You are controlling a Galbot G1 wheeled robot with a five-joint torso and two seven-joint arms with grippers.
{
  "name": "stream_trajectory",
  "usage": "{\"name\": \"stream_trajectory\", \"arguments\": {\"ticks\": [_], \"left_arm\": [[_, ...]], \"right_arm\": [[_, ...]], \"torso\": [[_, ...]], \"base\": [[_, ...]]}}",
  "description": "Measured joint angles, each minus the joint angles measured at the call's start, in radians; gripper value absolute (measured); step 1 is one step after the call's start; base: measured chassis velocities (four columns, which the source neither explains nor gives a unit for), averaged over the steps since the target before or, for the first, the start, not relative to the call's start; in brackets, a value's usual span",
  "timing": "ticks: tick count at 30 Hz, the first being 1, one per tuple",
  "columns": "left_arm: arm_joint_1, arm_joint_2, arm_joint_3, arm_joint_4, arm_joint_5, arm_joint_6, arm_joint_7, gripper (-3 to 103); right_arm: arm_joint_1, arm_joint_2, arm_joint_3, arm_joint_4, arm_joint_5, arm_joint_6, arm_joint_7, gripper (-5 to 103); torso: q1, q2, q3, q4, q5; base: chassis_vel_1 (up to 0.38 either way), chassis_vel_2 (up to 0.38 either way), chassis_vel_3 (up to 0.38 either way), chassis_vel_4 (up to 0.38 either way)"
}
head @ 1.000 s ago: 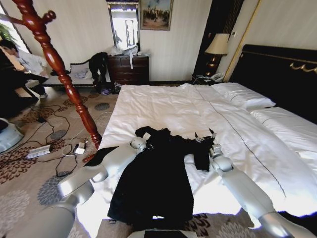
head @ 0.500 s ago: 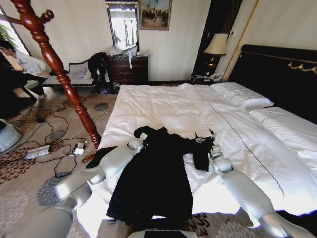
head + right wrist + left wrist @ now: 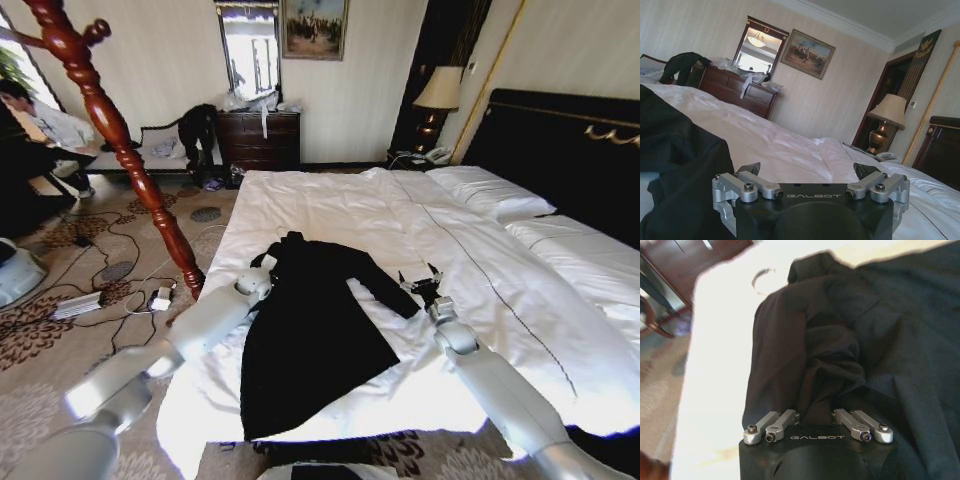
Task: Pick up the clothes from the bed and hang them on the clothes hanger.
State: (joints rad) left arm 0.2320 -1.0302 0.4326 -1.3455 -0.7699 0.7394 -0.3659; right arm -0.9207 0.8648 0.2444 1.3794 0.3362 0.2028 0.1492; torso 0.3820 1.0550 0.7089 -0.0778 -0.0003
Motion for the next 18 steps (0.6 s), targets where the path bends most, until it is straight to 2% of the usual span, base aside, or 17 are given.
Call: {"name": "stream_trajectory", "arguments": {"ticks": [3, 6, 7, 11, 12, 15, 16, 17, 18], "left_arm": [[-0.027, 0.043, 0.018, -0.034, -0.006, 0.000, 0.001, 19], [-0.103, 0.164, 0.072, -0.104, -0.009, 0.000, 0.036, 19], [-0.103, 0.164, 0.072, -0.104, -0.009, 0.000, 0.036, 19], [-0.240, 0.304, 0.164, -0.163, 0.008, 0.000, 0.120, 19], [-0.240, 0.304, 0.164, -0.163, 0.008, 0.000, 0.120, 19], [-0.373, 0.376, 0.261, -0.191, 0.064, -0.001, 0.221, 19], [-0.404, 0.387, 0.284, -0.195, 0.080, -0.001, 0.246, 19], [-0.404, 0.387, 0.284, -0.195, 0.080, -0.001, 0.246, 19], [-0.463, 0.406, 0.328, -0.200, 0.105, -0.001, 0.284, 19]], "right_arm": [[-0.006, -0.002, 0.007, 0.011, 0.003, 0.000, 0.001, 100], [-0.010, -0.001, 0.020, 0.030, 0.014, -0.003, 0.002, 100], [-0.010, -0.001, 0.020, 0.030, 0.014, -0.003, 0.002, 100], [-0.003, 0.014, 0.032, 0.043, 0.023, -0.004, 0.004, 100], [-0.003, 0.014, 0.032, 0.043, 0.023, -0.004, 0.004, 100], [0.003, 0.036, 0.041, 0.055, 0.038, -0.004, 0.011, 100], [0.003, 0.040, 0.044, 0.059, 0.041, -0.004, 0.012, 100], [0.003, 0.040, 0.044, 0.059, 0.041, -0.004, 0.012, 100], [0.002, 0.047, 0.048, 0.066, 0.044, -0.003, 0.014, 100]], "torso": [[0.000, 0.000, 0.000, -0.0001, 0.0001], [0.000, 0.000, 0.000, -0.0001, -0.0001], [0.000, 0.000, 0.000, -0.0001, -0.0001], [0.000, 0.000, 0.000, 0.0005, -0.0001], [0.000, 0.000, 0.000, 0.0005, -0.0001], [0.000, 0.000, 0.000, -0.0003, 0.0002], [0.000, 0.000, 0.000, -0.0002, 0.0000], [0.000, 0.000, 0.000, -0.0002, 0.0000], [0.000, 0.000, 0.000, -0.0003, -0.0001]], "base": [[0.000, 0.000, 0.000, 0.000], [0.000, 0.000, 0.000, 0.000], [0.000, 0.000, 0.000, 0.000], [0.000, 0.000, 0.000, 0.000], [0.000, 0.000, 0.000, 0.000], [0.000, 0.000, 0.000, 0.000], [0.000, 0.000, 0.000, 0.000], [0.000, 0.000, 0.000, 0.000], [0.000, 0.000, 0.000, 0.000]]}}
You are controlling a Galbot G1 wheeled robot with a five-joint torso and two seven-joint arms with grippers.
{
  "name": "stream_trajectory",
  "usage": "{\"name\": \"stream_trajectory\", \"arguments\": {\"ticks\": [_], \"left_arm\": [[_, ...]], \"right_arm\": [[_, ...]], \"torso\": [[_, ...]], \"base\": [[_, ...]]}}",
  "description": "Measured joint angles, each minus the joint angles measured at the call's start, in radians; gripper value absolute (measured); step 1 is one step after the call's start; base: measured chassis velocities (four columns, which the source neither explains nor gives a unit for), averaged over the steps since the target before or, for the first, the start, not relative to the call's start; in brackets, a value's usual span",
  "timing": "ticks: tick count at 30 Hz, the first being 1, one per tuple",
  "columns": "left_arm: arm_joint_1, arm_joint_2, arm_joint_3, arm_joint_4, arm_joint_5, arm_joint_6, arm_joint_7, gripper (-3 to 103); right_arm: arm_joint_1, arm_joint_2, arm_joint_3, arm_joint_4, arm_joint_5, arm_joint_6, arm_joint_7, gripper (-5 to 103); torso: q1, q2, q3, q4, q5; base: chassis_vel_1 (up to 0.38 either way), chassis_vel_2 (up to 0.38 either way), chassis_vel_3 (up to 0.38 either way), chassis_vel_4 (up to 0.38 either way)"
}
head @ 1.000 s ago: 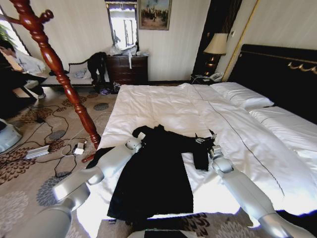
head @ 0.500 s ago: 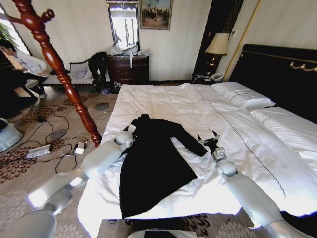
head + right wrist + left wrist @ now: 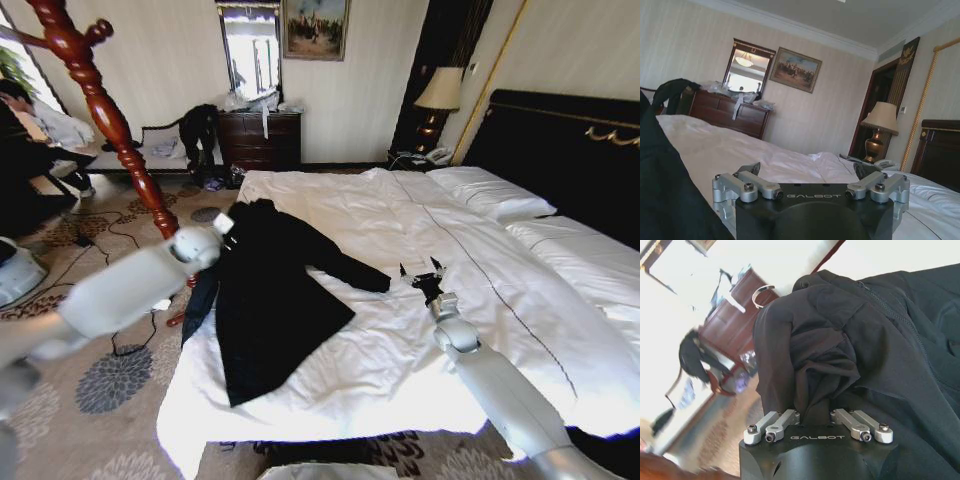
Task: Pick up the clothes from the bed and hang them on the clothes hanger.
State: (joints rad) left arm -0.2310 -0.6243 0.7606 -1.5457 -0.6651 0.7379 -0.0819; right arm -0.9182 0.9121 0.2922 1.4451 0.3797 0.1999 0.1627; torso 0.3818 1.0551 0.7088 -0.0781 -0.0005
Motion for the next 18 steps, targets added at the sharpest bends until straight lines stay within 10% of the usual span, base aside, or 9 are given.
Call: {"name": "stream_trajectory", "arguments": {"ticks": [18], "left_arm": [[-0.516, 0.055, 0.303, 0.074, 0.189, -0.078, 0.211, 19]], "right_arm": [[-0.057, 0.014, 0.051, 0.064, 0.005, 0.008, 0.014, 100]], "torso": [[0.000, 0.000, 0.000, 0.0002, 0.0003]], "base": [[0.000, 0.000, 0.000, 0.000]]}}
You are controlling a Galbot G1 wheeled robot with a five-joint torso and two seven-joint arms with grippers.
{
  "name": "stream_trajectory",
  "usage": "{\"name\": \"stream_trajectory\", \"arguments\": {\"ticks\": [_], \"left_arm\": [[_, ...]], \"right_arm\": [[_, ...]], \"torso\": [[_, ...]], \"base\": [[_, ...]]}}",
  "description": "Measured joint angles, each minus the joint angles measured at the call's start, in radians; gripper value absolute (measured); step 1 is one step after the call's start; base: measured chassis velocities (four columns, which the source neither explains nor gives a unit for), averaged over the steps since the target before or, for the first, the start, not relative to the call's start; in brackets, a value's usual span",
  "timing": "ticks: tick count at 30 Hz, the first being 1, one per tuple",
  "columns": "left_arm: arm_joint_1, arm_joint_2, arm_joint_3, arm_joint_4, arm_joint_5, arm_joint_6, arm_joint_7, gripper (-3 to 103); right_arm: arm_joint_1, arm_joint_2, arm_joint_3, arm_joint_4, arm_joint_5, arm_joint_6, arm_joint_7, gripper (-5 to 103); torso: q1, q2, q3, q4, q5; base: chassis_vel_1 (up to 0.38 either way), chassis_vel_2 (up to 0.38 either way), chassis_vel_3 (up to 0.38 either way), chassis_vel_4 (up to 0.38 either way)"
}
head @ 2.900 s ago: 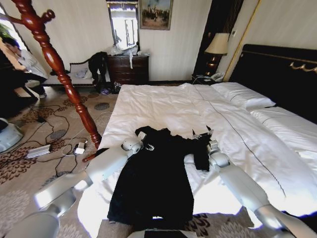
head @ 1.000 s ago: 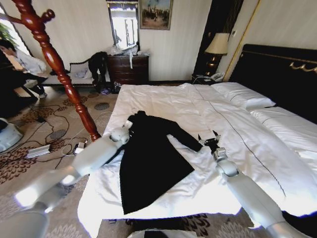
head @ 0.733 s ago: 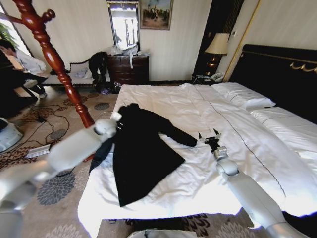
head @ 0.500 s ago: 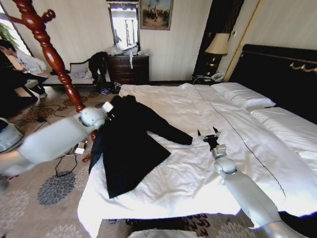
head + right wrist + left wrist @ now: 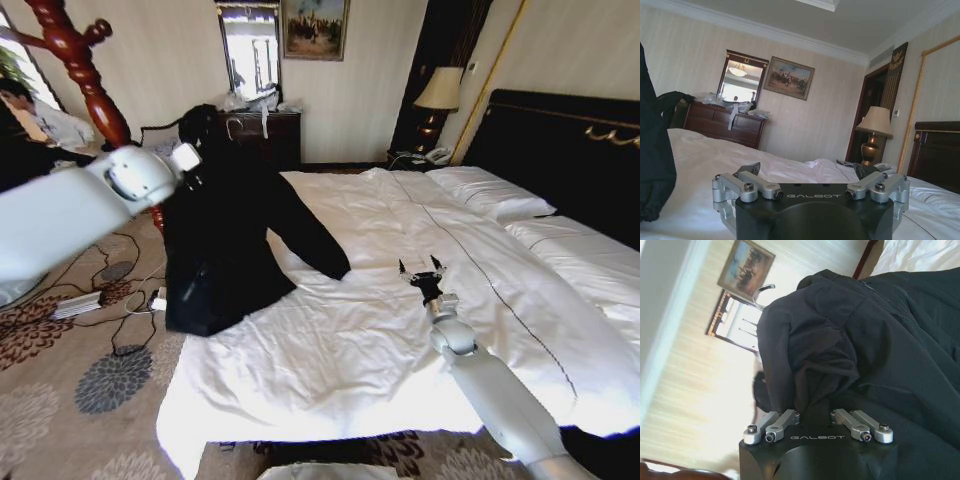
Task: Pick up the clothes from the bed and hang them on the clothes hanger.
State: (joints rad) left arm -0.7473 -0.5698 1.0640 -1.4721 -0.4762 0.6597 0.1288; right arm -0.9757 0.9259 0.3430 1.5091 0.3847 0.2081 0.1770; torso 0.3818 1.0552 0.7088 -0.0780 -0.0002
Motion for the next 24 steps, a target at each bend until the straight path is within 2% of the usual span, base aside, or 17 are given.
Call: {"name": "stream_trajectory", "arguments": {"ticks": [2, 6, 7, 9, 12, 14, 19, 21, 22, 24], "left_arm": [[-0.015, 0.000, 0.006, 0.006, 0.014, -0.004, 0.012, 19], [-0.142, 0.004, 0.079, 0.024, 0.087, -0.006, 0.074, 19], [-0.142, 0.004, 0.079, 0.024, 0.087, -0.006, 0.074, 19], [-0.200, 0.014, 0.108, 0.012, 0.144, 0.008, 0.097, 19], [-0.226, 0.024, 0.115, -0.003, 0.171, 0.029, 0.104, 19], [-0.256, 0.052, 0.118, -0.044, 0.192, 0.069, 0.106, 19], [-0.299, 0.111, 0.113, -0.098, 0.249, 0.074, 0.117, 19], [-0.301, 0.114, 0.111, -0.101, 0.252, 0.074, 0.118, 19], [-0.320, 0.154, 0.097, -0.130, 0.269, 0.075, 0.138, 19], [-0.336, 0.191, 0.089, -0.158, 0.274, 0.075, 0.149, 19]], "right_arm": [[-0.002, -0.001, 0.001, 0.003, 0.001, 0.000, 0.001, 100], [-0.015, -0.002, 0.008, 0.023, 0.001, -0.001, 0.008, 100], [-0.015, -0.002, 0.008, 0.023, 0.001, -0.001, 0.008, 100], [-0.025, -0.001, 0.011, 0.038, 0.001, -0.003, 0.013, 100], [-0.032, -0.001, 0.013, 0.048, 0.000, -0.004, 0.015, 100], [-0.046, -0.001, 0.018, 0.062, -0.002, -0.005, 0.018, 100], [-0.063, -0.001, 0.022, 0.075, -0.004, -0.005, 0.024, 100], [-0.064, -0.001, 0.022, 0.076, -0.004, -0.005, 0.025, 100], [-0.068, -0.002, 0.020, 0.081, -0.003, -0.005, 0.030, 100], [-0.069, -0.005, 0.015, 0.085, -0.003, -0.005, 0.032, 100]], "torso": [[0.000, 0.000, 0.000, -0.0001, 0.0000], [0.000, 0.000, 0.000, 0.0001, 0.0001], [0.000, 0.000, 0.000, 0.0001, 0.0001], [0.000, 0.000, 0.000, 0.0001, 0.0003], [0.000, 0.000, 0.000, 0.0000, 0.0003], [0.000, 0.000, 0.000, 0.0003, 0.0000], [0.000, 0.000, 0.000, 0.0000, 0.0003], [0.000, 0.000, 0.000, 0.0000, 0.0003], [0.000, 0.000, 0.000, -0.0001, 0.0000], [0.000, 0.000, 0.000, 0.0003, 0.0000]], "base": [[0.000, 0.000, 0.000, 0.000], [0.000, 0.000, 0.000, 0.000], [0.000, 0.000, 0.000, 0.000], [0.000, 0.000, 0.000, 0.000], [0.000, 0.000, 0.000, 0.000], [0.000, 0.000, 0.000, 0.000], [0.000, 0.000, 0.000, 0.000], [0.000, 0.000, 0.000, 0.000], [0.000, 0.000, 0.000, 0.000], [0.000, 0.000, 0.000, 0.000]]}}
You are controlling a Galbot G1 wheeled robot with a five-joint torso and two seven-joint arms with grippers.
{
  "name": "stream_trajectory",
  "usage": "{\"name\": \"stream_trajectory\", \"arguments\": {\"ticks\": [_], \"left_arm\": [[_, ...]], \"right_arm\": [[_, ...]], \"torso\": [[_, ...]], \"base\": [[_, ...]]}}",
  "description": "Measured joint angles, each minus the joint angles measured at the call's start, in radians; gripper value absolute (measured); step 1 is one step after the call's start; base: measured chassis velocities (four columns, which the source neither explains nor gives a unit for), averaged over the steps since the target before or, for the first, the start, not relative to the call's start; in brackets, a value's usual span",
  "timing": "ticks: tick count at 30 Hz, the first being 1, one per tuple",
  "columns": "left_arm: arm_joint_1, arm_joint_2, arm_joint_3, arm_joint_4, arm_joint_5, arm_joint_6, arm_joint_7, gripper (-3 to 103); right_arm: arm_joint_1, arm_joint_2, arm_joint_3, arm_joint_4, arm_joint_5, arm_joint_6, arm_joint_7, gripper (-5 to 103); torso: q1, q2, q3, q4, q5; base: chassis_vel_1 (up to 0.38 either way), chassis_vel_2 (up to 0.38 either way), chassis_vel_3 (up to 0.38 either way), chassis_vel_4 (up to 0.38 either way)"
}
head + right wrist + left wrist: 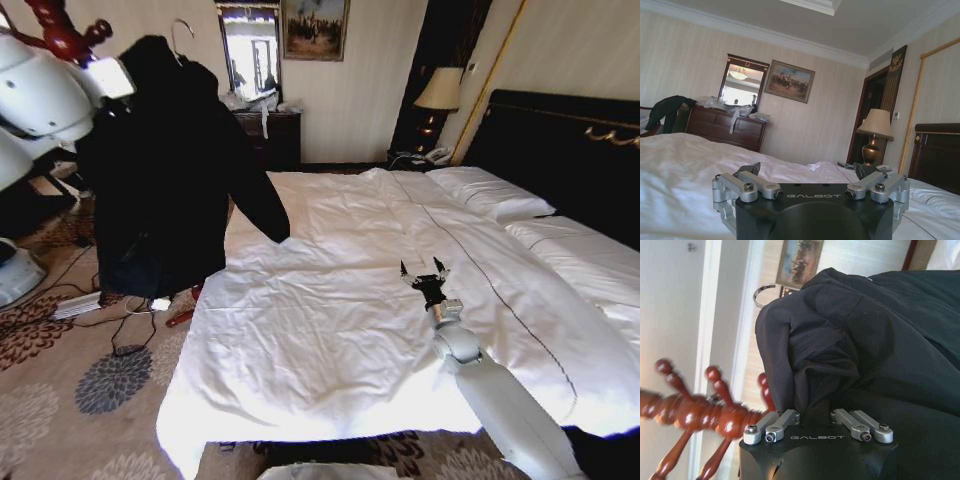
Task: Pick up the clothes from the bed and hang them on the clothes hanger.
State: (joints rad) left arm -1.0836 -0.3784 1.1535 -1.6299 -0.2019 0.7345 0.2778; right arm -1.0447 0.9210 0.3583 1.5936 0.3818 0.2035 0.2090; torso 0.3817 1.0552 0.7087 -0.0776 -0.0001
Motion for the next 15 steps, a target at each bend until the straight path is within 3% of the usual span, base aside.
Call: {"name": "stream_trajectory", "arguments": {"ticks": [6, 8, 10, 11, 13, 15], "left_arm": [[0.008, 0.079, -0.031, -0.037, 0.053, 0.000, 0.009, 19], [0.076, 0.117, -0.117, -0.031, 0.102, 0.000, 0.028, 19], [0.231, 0.175, -0.323, -0.011, 0.158, 0.000, 0.051, 19], [0.231, 0.175, -0.323, -0.011, 0.158, 0.000, 0.051, 19], [0.353, 0.204, -0.413, 0.010, 0.172, 0.003, 0.050, 19], [0.396, 0.211, -0.430, 0.026, 0.170, 0.004, 0.050, 19]], "right_arm": [[0.010, -0.008, -0.014, 0.005, 0.003, -0.002, 0.010, 100], [0.017, -0.011, -0.022, 0.006, 0.005, -0.006, 0.016, 100], [0.025, -0.013, -0.031, 0.007, 0.009, -0.010, 0.021, 100], [0.025, -0.013, -0.031, 0.007, 0.009, -0.010, 0.021, 100], [0.034, -0.015, -0.038, 0.005, 0.012, -0.011, 0.022, 100], [0.038, -0.017, -0.040, 0.001, 0.014, -0.011, 0.022, 100]], "torso": [[0.000, 0.000, 0.000, -0.0006, -0.0001], [0.000, 0.000, 0.000, -0.0008, 0.0001], [0.000, 0.000, 0.000, -0.0006, -0.0001], [0.000, 0.000, 0.000, -0.0006, -0.0001], [0.000, 0.000, 0.000, 0.0017, 0.0002], [0.000, 0.000, 0.000, 0.0016, -0.0018]], "base": [[0.000, 0.000, 0.000, 0.000], [0.000, 0.000, 0.000, 0.000], [0.000, 0.000, 0.000, 0.000], [0.000, 0.000, 0.000, 0.000], [0.000, 0.000, 0.000, 0.000], [0.000, 0.000, 0.000, 0.000]]}}
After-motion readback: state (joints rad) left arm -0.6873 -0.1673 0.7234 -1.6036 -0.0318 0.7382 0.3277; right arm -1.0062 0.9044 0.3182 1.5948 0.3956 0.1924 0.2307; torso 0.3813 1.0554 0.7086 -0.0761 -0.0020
